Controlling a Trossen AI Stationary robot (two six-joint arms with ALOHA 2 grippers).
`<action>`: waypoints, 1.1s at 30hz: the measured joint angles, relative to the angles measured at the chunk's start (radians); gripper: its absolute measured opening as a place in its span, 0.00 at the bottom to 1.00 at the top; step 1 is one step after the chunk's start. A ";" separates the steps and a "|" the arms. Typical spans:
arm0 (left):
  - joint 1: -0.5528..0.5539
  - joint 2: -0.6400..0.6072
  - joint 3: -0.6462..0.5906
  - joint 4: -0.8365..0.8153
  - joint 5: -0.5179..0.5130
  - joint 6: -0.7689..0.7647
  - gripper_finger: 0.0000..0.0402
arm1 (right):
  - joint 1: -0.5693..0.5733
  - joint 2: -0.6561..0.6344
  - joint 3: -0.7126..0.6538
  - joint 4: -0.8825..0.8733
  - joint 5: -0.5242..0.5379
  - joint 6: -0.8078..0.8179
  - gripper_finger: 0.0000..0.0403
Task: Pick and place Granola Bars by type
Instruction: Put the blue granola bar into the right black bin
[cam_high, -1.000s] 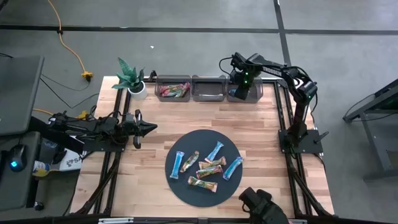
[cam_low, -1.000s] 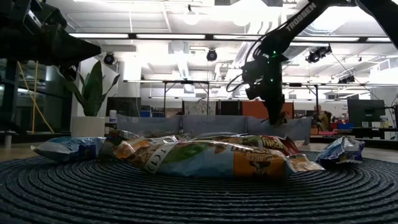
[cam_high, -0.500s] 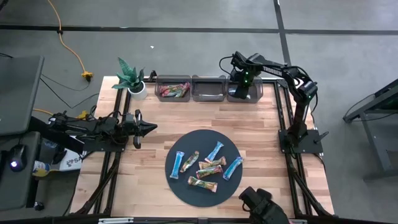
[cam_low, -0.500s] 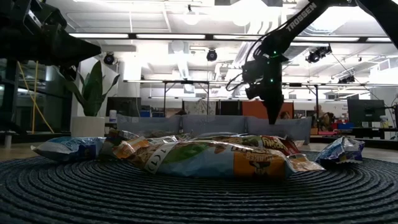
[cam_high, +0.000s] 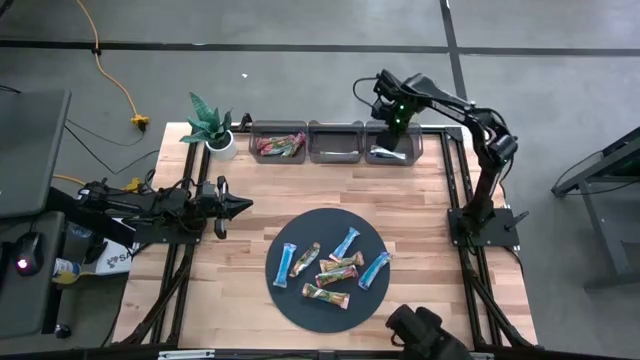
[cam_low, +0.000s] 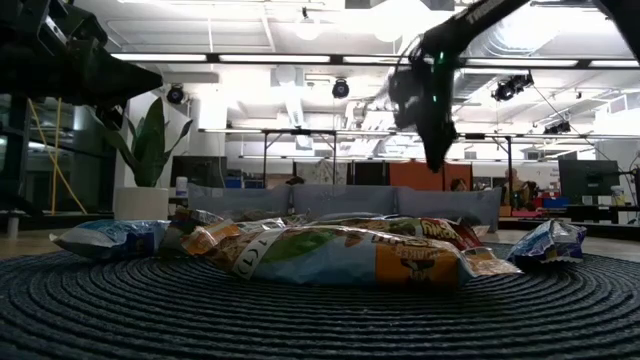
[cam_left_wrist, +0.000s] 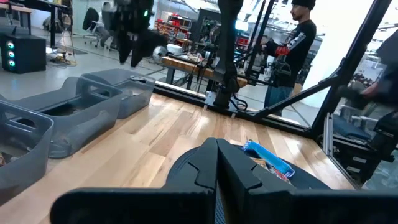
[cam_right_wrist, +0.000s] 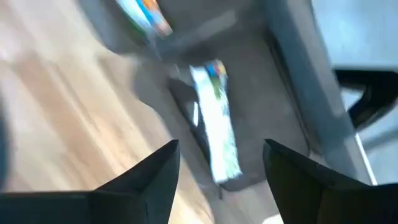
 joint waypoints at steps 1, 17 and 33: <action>0.000 0.000 0.000 0.000 0.000 0.000 0.00 | 0.008 -0.017 0.010 0.002 -0.015 0.012 0.53; 0.000 0.000 0.000 0.000 0.000 0.000 0.00 | 0.259 -0.278 0.050 0.008 -0.250 0.488 0.53; 0.000 0.000 0.000 0.000 0.000 0.000 0.00 | 0.717 -0.293 -0.058 0.129 -0.222 1.153 0.53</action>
